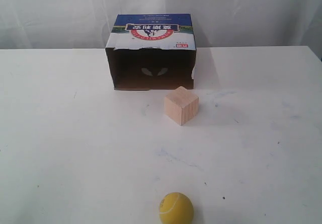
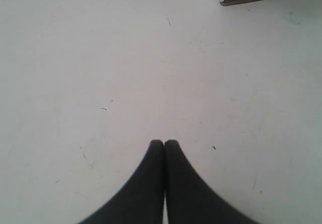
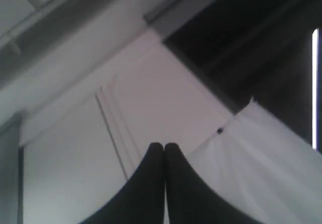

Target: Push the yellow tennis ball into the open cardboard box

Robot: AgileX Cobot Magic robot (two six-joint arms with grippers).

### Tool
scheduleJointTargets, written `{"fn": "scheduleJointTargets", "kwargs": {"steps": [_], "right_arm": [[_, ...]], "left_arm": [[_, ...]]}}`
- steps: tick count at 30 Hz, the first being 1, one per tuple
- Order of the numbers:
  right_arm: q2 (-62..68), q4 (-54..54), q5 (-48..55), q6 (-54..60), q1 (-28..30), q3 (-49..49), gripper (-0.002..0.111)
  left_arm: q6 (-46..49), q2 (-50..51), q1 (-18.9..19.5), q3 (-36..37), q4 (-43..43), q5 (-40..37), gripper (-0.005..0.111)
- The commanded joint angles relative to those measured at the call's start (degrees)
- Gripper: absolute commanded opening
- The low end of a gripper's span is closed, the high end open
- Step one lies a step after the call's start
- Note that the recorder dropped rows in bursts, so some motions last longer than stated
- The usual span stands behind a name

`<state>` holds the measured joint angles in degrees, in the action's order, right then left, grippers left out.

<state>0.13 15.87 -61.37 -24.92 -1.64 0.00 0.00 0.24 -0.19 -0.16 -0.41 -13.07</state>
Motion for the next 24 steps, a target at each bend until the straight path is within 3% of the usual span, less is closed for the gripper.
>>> {"fn": "scheduleJointTargets", "kwargs": {"steps": [1,5,10,13,16,19,24], "right_arm": [[0.26,11.60,4.51,-4.69,0.49,-2.12,0.000],[9.00,4.72,11.70,-2.65,0.49,-12.99,0.000],[32.02,-21.66,17.32,-0.81,0.49,-36.25,0.000],[45.53,-42.16,36.72,-5.54,0.49,-50.37,0.000],[57.94,-59.28,61.37,-22.32,0.49,-61.38,0.000],[67.25,-58.19,82.44,-27.51,0.49,-69.14,0.000],[74.08,-46.08,106.52,-10.31,0.49,-74.47,0.000]], "left_arm": [[0.00,-0.24,-0.06,0.16,-0.40,-0.10,0.000],[0.00,-0.24,-0.06,0.16,-0.40,-0.10,0.000],[0.00,-0.24,-0.06,0.16,-0.40,-0.10,0.000],[0.00,-0.24,-0.06,0.16,-0.40,-0.10,0.000],[0.00,-0.24,-0.06,0.16,-0.40,-0.10,0.000],[0.00,-0.24,-0.06,0.16,-0.40,-0.10,0.000],[0.00,-0.24,-0.06,0.16,-0.40,-0.10,0.000]]}}
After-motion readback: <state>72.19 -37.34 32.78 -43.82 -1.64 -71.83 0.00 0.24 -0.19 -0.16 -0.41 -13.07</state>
